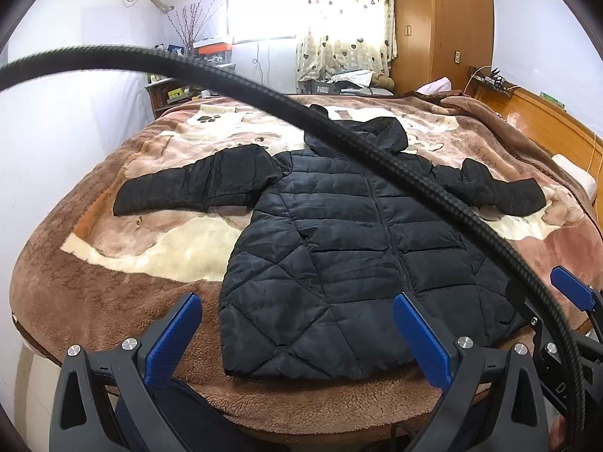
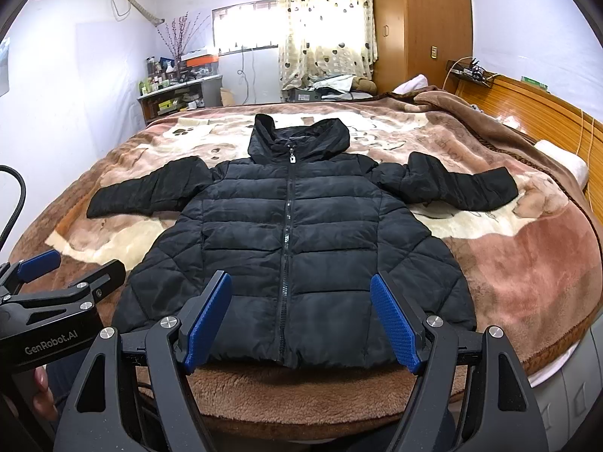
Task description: Fold large clothes
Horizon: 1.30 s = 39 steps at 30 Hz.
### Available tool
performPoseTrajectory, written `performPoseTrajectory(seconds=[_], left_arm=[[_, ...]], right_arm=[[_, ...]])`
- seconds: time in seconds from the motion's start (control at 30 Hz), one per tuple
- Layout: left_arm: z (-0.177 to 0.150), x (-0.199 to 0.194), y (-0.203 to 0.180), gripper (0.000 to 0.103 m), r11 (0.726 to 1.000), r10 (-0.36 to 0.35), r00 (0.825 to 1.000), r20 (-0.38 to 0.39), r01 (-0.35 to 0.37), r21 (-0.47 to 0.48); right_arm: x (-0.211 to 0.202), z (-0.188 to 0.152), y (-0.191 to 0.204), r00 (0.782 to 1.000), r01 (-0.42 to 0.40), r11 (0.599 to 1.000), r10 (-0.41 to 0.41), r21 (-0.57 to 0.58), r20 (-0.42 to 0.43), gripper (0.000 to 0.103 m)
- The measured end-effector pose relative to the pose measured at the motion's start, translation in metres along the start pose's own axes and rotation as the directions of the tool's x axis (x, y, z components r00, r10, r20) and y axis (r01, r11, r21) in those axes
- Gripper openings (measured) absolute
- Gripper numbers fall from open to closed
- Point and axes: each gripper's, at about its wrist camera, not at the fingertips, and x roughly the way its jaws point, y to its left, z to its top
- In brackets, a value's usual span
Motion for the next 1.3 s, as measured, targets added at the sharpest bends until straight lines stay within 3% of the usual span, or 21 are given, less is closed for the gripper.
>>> performPoseTrajectory(seconds=[0.9,1.3], left_arm=[[0.003,0.014,0.010,0.103,1.000,-0.014,1.000,-0.025,0.014,-0.020],[0.034,0.063,0.054,0.103,0.994,-0.045,0.998,-0.049,0.040,-0.098]], right_arm=[[0.013,-0.002,-0.003,0.999,0.022,1.000,-0.022,-0.004,-0.023,0.076],[0.058,0.027,0.010,0.999,0.010,0.999,-0.012,-0.033,-0.045,0.076]])
